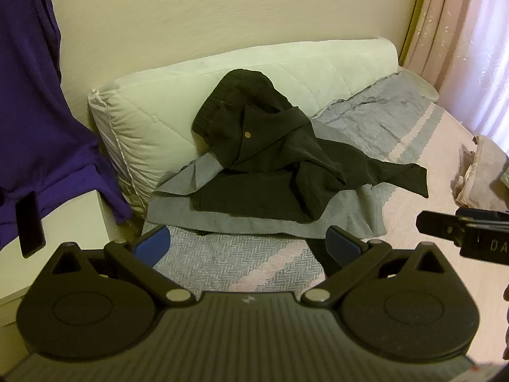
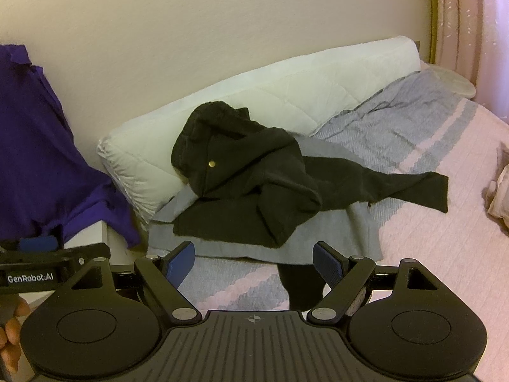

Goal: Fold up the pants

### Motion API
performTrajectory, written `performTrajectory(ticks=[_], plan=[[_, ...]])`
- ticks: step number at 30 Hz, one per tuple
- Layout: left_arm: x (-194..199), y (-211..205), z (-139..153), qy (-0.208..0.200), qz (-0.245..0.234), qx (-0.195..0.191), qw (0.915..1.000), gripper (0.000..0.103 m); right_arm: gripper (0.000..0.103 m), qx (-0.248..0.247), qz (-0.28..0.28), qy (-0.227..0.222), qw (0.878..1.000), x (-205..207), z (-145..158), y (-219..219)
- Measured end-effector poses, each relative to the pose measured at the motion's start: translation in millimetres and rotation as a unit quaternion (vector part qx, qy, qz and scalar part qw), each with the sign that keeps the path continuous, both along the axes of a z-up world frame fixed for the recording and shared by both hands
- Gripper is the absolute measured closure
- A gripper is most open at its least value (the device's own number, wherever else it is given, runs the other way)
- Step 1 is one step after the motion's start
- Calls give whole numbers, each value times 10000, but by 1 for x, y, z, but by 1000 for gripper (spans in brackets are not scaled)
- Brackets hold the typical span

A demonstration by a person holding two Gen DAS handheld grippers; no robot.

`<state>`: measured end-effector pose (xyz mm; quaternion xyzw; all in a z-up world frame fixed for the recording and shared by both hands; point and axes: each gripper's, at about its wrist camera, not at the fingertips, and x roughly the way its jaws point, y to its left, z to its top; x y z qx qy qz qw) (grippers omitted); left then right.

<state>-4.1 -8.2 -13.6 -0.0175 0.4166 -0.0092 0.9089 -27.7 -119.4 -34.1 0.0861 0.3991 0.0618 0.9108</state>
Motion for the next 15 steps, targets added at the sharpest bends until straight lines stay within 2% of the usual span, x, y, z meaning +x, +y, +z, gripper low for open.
performTrajectory(ticks=[5,15], plan=[[3,-5,-2,52,143,-68,9999,1,24,-44,143,73,9999,1,-4,-12],[1,-11,1,98,488,80,9987,1,24,18,363,6,9993,7,-11,-53]])
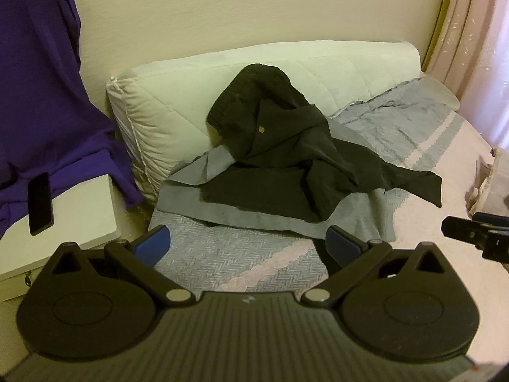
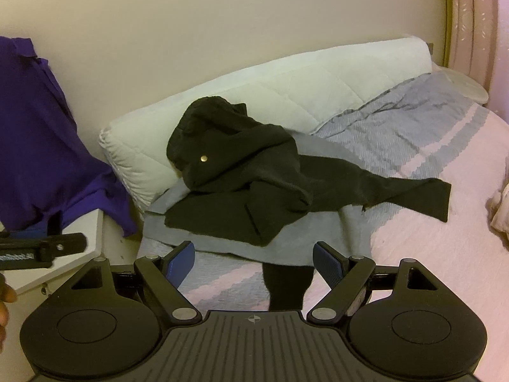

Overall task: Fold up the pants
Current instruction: 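Reach both grippers toward the crumpled dark green pants by the pillow, then grasp the pants waistband with the right gripper and lift it off the pillow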

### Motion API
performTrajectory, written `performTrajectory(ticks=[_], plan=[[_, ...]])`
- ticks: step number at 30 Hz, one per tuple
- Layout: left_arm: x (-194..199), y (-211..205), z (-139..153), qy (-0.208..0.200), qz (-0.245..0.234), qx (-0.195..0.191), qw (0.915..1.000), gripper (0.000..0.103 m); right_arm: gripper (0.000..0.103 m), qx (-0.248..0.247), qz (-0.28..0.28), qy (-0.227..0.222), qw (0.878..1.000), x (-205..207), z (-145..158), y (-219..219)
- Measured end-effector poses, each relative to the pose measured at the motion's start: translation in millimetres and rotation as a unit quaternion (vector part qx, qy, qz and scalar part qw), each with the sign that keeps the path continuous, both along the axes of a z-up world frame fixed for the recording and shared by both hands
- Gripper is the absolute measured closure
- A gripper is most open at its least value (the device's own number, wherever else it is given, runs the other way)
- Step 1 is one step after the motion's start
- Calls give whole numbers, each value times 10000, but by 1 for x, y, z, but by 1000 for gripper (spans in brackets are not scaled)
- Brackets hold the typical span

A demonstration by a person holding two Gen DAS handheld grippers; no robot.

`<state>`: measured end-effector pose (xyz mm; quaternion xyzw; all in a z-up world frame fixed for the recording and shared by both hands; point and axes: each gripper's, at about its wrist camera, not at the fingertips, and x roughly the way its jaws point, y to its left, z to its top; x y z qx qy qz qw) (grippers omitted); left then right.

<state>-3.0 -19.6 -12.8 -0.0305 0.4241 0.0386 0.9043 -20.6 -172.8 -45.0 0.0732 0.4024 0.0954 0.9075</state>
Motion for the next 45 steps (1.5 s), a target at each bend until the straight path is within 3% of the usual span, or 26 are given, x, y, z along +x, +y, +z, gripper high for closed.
performTrajectory(ticks=[6,14,23,31,35,38,40,41,42,45], plan=[[17,13,-1,-124,-115,174,9997,1,24,-162,207,-168,9995,18,-2,-3],[89,47,-20,-328,-580,510,9965,1,24,-836,852,-611,9910,64,-12,29],[214,93,-83,-358,-1305,608,9889,1,24,-1472,1500,-879,9737,200,-54,93],[292,116,-144,-316,-1777,439,9826,1,24,-2237,2353,-1107,9393,330,-120,143],[307,121,-162,-342,-2018,343,9782,1,25,-2477,2737,-1159,9221,371,-144,158],[315,123,-171,-326,-2095,408,9764,1,25,-2509,2839,-1227,9173,389,-152,164],[316,126,-172,-332,-2081,354,9769,1,30,-2403,2790,-1237,9215,397,-154,165],[315,127,-172,-318,-2070,321,9773,1,40,-2335,2745,-1222,9248,399,-154,164],[315,128,-171,-306,-2081,322,9771,1,57,-2277,2700,-1179,9281,402,-154,162],[307,125,-166,-328,-2156,400,9751,1,79,-2093,2511,-1051,9392,400,-146,153]])
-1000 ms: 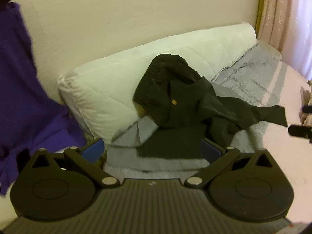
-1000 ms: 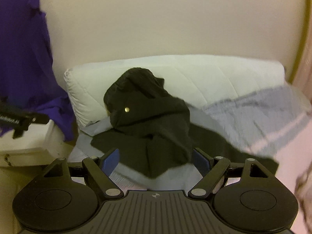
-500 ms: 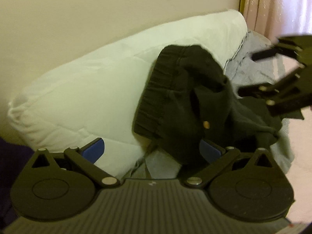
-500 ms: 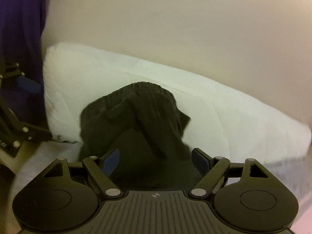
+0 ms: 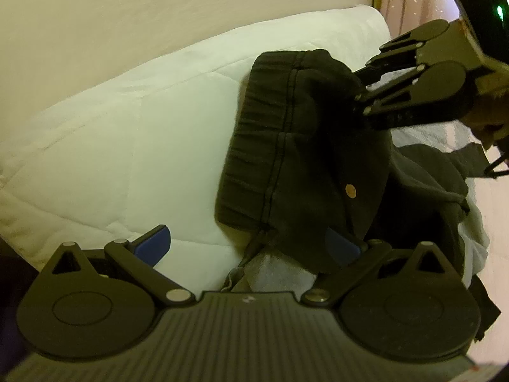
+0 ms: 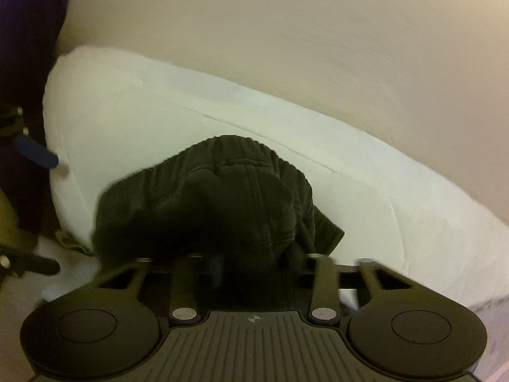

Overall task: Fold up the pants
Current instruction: 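Grasp the pants waistband with the right gripper and lift it off the pillow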

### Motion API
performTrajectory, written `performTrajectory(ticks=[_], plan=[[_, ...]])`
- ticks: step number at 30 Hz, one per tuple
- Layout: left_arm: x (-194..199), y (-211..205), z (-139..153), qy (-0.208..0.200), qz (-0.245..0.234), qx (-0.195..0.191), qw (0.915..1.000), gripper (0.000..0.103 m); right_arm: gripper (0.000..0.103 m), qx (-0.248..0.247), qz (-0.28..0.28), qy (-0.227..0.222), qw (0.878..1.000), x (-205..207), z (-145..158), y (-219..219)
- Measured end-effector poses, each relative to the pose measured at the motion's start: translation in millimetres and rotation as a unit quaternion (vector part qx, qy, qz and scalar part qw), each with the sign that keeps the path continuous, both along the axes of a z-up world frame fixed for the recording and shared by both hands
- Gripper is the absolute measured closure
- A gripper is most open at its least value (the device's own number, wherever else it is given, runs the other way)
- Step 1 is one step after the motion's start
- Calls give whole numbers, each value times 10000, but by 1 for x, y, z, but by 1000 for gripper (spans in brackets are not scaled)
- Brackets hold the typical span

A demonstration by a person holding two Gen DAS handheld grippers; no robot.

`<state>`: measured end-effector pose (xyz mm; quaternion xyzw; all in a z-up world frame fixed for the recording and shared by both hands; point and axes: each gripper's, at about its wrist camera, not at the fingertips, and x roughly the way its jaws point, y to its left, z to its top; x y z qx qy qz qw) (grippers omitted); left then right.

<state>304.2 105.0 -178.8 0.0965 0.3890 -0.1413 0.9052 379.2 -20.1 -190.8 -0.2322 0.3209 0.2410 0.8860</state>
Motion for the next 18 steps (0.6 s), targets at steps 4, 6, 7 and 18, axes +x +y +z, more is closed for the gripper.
performTrajectory(ticks=[4,6,7,18], plan=[[-14,-5,13,-96,-206,-49,9997,1,85,281,-336,-132,9990,-26,20,-27],[-20,-12,19,-119,-385,-165,9991,1,86,541,-644,-225,9962,-46,34,-51],[-24,-17,23,-152,-503,-249,9983,2,86,672,-810,-264,9941,-53,39,-64],[-110,-151,102,-711,-2465,-1299,9578,6,88,1774,-2913,-1203,9323,-239,136,-225]])
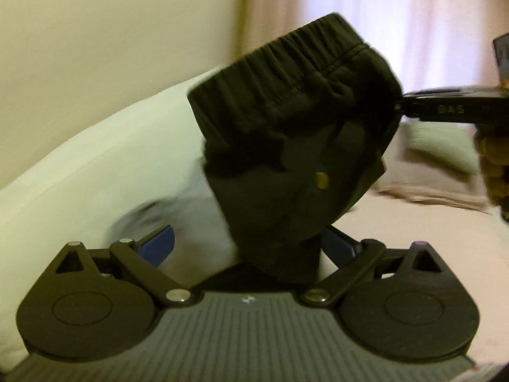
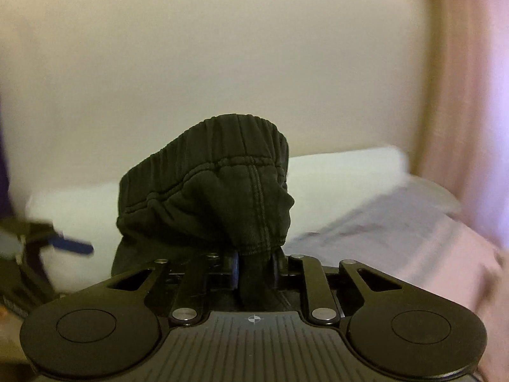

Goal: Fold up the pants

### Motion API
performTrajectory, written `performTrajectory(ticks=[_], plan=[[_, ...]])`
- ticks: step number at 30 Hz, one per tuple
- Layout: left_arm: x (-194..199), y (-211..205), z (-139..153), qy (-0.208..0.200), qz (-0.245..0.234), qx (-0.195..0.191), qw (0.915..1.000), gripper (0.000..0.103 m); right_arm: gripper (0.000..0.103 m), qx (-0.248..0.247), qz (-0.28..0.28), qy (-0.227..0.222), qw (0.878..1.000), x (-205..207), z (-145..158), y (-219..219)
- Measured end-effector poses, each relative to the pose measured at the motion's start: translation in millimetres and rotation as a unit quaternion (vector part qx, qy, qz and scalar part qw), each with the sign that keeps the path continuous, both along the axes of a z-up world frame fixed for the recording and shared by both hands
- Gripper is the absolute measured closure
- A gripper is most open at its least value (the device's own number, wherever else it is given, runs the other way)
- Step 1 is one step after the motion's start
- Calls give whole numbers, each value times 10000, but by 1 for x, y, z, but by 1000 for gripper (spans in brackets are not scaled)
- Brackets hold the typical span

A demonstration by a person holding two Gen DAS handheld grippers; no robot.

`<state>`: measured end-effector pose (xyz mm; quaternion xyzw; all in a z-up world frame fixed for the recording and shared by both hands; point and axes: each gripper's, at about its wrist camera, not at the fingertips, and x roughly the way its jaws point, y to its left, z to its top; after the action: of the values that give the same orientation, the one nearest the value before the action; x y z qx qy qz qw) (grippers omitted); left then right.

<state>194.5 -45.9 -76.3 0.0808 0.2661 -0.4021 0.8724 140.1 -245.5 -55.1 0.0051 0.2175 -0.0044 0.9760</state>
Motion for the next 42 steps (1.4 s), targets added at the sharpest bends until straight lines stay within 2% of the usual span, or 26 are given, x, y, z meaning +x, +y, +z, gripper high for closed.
performTrajectory(ticks=[4,7,9,11,12,13,15,17,19,21,24,26,27,30,32,34,35,36,37,38,39,40,42], plan=[[-69,-71,25,-139,-996,-177,9948,6,90,256,-936,-279,9949,-105,17,-66],[-130,-121,27,-153,-1736,-185,9845,6,90,375,-1444,-386,9881,-203,11,-116],[-171,-153,18,-107,-2148,-76,9766,6,90,379,-1737,-199,9839,-266,-12,-143],[-206,-181,2,74,-2421,130,9701,6,89,599,-2166,278,9740,-329,-52,-169],[-220,-192,-6,150,-2713,216,9621,6,86,881,-2437,607,9639,-359,-75,-184],[-236,-206,-16,275,-2796,344,9591,6,84,1116,-2705,986,9511,-383,-98,-196],[-258,-226,-36,479,-2916,585,9535,6,78,1403,-3356,1803,9139,-430,-142,-216],[-274,-244,-49,590,-3018,814,9481,6,72,1518,-3756,1979,8926,-466,-163,-224],[-285,-259,-66,677,-3165,1018,9407,6,62,1666,-3965,1959,8813,-482,-169,-229],[-291,-275,-80,689,-3355,1174,9321,6,49,1724,-4099,1825,8769,-489,-169,-227],[-294,-290,-96,675,-3626,1326,9200,6,45,1859,-4273,1657,8691,-494,-168,-217],[-290,-308,-117,834,-3817,1444,9091,6,44,1945,-4366,1506,8654,-506,-159,-209],[-285,-319,-131,919,-3906,1520,9033,6,43,1965,-4391,1441,8648,-500,-162,-213],[-284,-346,-172,988,-4133,1741,8883,13,43,2039,-4512,1417,8572,-490,-170,-222],[-286,-365,-201,1133,-4258,1907,8772,33,43,2218,-4583,1455,8483,-481,-183,-230],[-289,-377,-222,1218,-4403,2076,8650,44,42,2341,-4694,1522,8377,-473,-195,-240],[-292,-380,-229,1215,-4468,2145,8600,53,41,2397,-4727,1549,8338,-468,-199,-244],[-296,-379,-232,1131,-4478,2202,8592,55,39,2458,-4752,1571,8301,-466,-202,-248],[-299,-376,-231,1014,-4498,2202,8596,66,37,2529,-4764,1596,8268,-463,-203,-253],[-302,-373,-227,925,-4540,2135,8601,82,33,2609,-4777,1607,8234,-461,-202,-258],[-306,-366,-219,814,-4603,1998,8612,88,29,2734,-4782,1593,8192,-457,-200,-262],[-311,-358,-208,754,-4716,1861,8586,92,27,2868,-4763,1564,8163,-454,-196,-265],[-326,-343,-191,740,-5078,1618,8429,93,21,3168,-4714,1483,8096,-449,-188,-269]])
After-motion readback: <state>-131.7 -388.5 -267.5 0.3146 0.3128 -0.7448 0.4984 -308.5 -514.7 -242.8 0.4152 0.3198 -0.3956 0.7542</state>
